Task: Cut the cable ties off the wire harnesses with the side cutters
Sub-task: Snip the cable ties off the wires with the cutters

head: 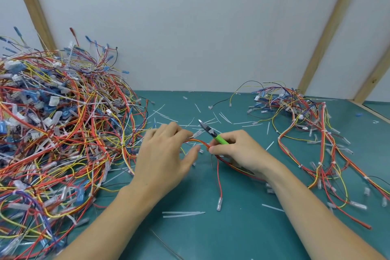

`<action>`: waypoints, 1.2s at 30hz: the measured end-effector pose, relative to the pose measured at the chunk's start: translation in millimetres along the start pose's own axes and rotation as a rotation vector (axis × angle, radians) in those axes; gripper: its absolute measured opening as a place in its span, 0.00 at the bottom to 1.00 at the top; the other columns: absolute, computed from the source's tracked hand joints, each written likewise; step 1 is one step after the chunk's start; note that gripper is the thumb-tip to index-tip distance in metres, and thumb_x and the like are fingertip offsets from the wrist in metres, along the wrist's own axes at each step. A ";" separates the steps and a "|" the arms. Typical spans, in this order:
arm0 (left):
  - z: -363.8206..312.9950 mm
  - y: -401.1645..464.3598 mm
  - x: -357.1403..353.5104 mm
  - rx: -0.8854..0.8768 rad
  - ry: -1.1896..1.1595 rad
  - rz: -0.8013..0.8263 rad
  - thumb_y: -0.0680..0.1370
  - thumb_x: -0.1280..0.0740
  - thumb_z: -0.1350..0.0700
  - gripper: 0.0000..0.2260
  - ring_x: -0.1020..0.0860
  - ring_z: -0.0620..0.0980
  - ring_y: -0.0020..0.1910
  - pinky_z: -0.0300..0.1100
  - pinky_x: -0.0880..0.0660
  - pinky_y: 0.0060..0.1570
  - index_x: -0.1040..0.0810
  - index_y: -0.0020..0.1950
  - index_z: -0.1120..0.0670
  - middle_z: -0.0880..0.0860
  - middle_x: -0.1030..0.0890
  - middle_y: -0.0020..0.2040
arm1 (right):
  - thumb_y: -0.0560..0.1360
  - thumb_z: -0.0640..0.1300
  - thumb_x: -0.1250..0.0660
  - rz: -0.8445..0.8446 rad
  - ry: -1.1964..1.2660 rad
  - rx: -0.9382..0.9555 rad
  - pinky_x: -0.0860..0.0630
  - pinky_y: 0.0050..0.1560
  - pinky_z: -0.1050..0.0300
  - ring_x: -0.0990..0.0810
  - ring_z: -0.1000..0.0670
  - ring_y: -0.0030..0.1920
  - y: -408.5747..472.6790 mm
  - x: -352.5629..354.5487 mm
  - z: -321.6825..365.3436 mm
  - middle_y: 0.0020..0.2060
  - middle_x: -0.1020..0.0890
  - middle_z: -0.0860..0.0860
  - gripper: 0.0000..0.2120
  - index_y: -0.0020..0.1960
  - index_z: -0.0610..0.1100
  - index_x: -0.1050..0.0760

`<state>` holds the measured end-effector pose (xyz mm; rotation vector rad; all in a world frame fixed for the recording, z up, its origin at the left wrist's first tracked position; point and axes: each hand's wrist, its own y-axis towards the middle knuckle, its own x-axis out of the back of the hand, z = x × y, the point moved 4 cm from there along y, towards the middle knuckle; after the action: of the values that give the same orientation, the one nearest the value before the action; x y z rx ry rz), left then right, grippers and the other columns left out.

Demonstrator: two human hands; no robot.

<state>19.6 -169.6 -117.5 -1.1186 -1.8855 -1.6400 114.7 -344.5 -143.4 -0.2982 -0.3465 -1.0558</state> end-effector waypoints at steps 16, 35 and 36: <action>11.6 0.2 1.7 0.056 -0.402 -0.190 0.80 0.33 0.50 0.08 0.23 0.51 0.37 0.56 0.28 0.40 0.16 0.47 0.49 0.45 0.19 0.36 | 0.77 0.41 0.28 -0.159 0.262 0.114 0.29 0.46 0.56 0.20 0.53 0.45 -1.4 19.9 12.9 0.45 0.12 0.52 0.03 0.48 0.46 0.14; -5.3 5.0 28.1 0.033 -0.417 -0.151 0.79 0.38 0.40 0.19 0.20 0.49 0.38 0.51 0.26 0.40 0.19 0.37 0.50 0.45 0.19 0.35 | 0.73 0.36 0.23 -0.080 0.112 0.348 0.28 0.42 0.60 0.25 0.54 0.37 -14.2 -1.2 38.2 0.36 0.18 0.46 0.07 0.44 0.45 0.19; -0.7 5.2 26.7 0.101 -0.435 -0.168 0.79 0.36 0.40 0.19 0.21 0.47 0.34 0.49 0.27 0.37 0.20 0.34 0.51 0.45 0.20 0.32 | 0.73 0.36 0.23 -0.074 0.102 0.363 0.27 0.41 0.62 0.24 0.55 0.36 -15.1 -3.5 39.5 0.36 0.18 0.49 0.07 0.44 0.45 0.19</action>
<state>7.5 -162.3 -94.3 -1.3921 -2.3616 -1.4477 94.5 -332.8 -108.0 0.0938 -0.4516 -1.0544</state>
